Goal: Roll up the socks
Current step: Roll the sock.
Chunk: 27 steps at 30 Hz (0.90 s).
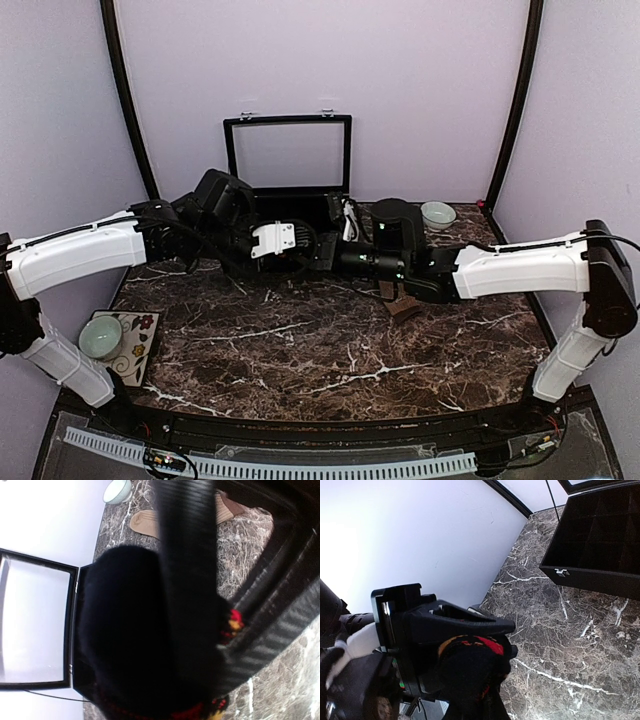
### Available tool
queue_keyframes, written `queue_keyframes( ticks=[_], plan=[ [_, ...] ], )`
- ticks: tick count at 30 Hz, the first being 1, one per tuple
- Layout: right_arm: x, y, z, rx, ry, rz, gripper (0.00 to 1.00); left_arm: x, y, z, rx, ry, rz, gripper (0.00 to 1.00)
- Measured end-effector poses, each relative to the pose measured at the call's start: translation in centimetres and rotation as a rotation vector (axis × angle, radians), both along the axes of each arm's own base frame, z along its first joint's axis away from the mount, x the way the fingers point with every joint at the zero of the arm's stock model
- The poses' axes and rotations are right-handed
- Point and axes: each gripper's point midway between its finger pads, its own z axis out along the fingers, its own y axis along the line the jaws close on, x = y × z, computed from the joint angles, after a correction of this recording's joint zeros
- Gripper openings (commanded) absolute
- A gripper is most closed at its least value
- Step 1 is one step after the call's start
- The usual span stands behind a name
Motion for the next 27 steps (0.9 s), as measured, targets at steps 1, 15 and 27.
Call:
queue_keyframes(
  ticks=[1,15,27],
  plan=[
    [0.0,0.0,0.0,0.002,0.000,0.001,0.09,-0.1,0.0,-0.1,0.001,0.005,-0.005,0.00],
    [-4.6,-1.4,3.1,-0.020,-0.342,0.184,0.40,-8.2,-3.1,2.8,-0.291,0.705,-0.305,0.00],
    [-7.9,-3.8,5.9,-0.062,-0.682,0.316,0.41,-13.7,-4.2,5.7,-0.409,1.197,-0.470,0.00]
  ],
)
